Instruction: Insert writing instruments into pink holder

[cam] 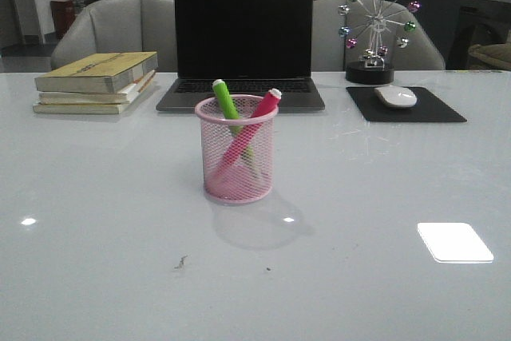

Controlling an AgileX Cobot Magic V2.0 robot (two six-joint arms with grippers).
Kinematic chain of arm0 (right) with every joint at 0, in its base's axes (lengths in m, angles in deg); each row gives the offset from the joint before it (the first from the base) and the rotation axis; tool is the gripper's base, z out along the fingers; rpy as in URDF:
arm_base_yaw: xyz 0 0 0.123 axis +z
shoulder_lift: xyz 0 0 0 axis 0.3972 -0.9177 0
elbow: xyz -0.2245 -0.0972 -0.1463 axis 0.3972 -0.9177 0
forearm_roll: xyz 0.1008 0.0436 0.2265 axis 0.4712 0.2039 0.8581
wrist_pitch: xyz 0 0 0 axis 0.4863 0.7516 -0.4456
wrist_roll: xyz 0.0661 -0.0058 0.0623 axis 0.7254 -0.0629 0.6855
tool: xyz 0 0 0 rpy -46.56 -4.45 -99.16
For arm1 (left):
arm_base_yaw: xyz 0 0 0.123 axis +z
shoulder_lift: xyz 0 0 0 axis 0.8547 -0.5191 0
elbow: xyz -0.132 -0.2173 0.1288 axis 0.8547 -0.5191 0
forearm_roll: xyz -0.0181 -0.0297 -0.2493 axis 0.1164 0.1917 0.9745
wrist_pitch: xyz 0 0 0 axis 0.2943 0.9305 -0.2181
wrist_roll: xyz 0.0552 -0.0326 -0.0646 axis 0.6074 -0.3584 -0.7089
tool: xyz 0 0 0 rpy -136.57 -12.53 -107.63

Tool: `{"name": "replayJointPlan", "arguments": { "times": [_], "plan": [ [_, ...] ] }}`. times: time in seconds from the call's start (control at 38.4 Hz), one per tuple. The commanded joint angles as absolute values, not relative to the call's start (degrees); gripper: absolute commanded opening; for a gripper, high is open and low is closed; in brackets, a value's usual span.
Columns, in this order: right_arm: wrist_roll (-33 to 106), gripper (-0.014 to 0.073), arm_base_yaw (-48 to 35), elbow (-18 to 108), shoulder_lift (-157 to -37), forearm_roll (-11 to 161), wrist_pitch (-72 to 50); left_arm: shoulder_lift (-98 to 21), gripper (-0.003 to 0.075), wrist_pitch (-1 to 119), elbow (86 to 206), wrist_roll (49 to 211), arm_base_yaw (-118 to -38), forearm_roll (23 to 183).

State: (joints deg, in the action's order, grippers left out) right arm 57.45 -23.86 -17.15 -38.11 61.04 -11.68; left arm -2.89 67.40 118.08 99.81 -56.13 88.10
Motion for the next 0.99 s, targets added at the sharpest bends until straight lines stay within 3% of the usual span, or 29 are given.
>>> {"name": "replayJointPlan", "arguments": {
  "times": [0.0,0.6,0.96],
  "plan": [
    [56.95,0.005,-24.2,-17.25,-36.99,61.04,-16.47,0.37,0.0097,55.54,115.55,99.04,-56.14,88.38],
    [56.95,0.005,-24.2,-17.25,-36.99,61.04,-16.47,15.35,0.0098,41.05,92.94,98.94,-56.14,86.82],
    [56.95,0.005,-24.2,-17.25,-36.99,61.04,-16.47,19.4,0.0097,42.23,88.33,98.94,-56.14,86.82]
  ]
}}
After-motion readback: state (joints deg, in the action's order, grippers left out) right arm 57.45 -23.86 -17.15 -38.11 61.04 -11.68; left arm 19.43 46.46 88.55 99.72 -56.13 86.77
